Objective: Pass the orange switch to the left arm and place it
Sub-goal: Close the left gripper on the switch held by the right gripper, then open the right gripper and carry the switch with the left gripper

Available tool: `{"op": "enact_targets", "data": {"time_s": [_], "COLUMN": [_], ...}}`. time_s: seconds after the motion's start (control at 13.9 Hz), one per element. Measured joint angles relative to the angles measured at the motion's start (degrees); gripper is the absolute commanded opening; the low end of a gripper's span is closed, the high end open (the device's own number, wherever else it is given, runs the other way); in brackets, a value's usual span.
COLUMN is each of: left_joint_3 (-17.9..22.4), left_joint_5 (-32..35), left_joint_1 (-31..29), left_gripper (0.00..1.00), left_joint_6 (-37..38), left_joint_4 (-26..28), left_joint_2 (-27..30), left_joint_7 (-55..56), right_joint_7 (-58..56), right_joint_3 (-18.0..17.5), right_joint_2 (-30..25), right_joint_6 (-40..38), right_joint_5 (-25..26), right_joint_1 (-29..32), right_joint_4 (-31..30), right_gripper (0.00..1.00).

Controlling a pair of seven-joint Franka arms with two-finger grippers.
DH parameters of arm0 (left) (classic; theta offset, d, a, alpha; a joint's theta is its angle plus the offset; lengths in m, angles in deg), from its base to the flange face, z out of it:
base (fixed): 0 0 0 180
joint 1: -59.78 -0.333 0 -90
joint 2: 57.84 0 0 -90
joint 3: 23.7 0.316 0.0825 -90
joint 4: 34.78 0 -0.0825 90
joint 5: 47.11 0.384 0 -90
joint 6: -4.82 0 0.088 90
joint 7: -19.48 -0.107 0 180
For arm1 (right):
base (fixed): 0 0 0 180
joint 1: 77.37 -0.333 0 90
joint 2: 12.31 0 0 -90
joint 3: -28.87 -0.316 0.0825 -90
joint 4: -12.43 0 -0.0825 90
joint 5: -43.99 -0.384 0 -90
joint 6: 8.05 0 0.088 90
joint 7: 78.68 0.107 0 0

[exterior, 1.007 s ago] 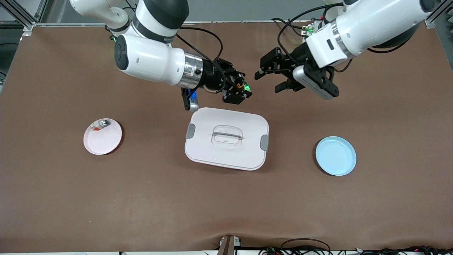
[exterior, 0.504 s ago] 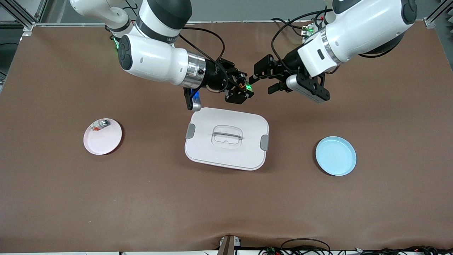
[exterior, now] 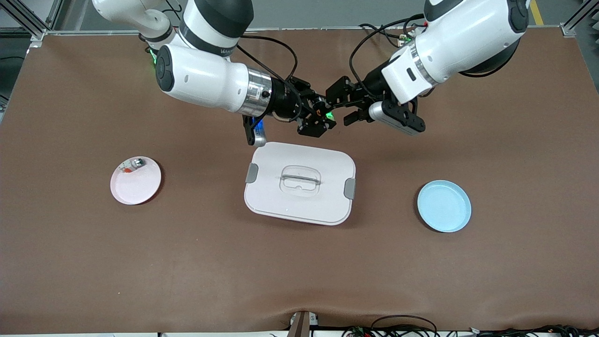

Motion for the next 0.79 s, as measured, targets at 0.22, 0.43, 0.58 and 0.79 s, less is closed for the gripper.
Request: {"op": "enact_targets", "data": {"time_s": [0.22, 0.43, 0.58, 0.79], "left_joint_3": [-0.3, -0.7, -0.8, -0.8], "left_joint_5": [0.0, 0.0, 0.0, 0.0], "left_joint_1": [0.1, 0.6, 1.0, 1.1], "left_gripper": [0.74, 0.71, 0.68, 0.63], "left_joint_6": [-0.2, -1.0, -1.5, -1.7], "left_joint_4": [0.3, 0.6, 1.0, 1.4], "left_joint_2": [0.0, -0.1, -0.3, -0.7], "left_joint_7": [1.1, 1.5, 1.5, 1.5], "right_joint_7": [0.0, 0.0, 0.0, 0.0], "right_joint_3": [0.0, 0.0, 0.0, 0.0], "right_joint_2": [0.0, 0.0, 0.0, 0.0], "right_joint_6": [0.0, 0.0, 0.0, 0.0], "right_joint_5": [0.0, 0.0, 0.0, 0.0], "right_joint_1": [0.0, 0.0, 0.0, 0.0], "right_joint_4": [0.0, 0.0, 0.0, 0.1], "right_gripper": [0.09, 0.09, 0.09, 0.09]}}
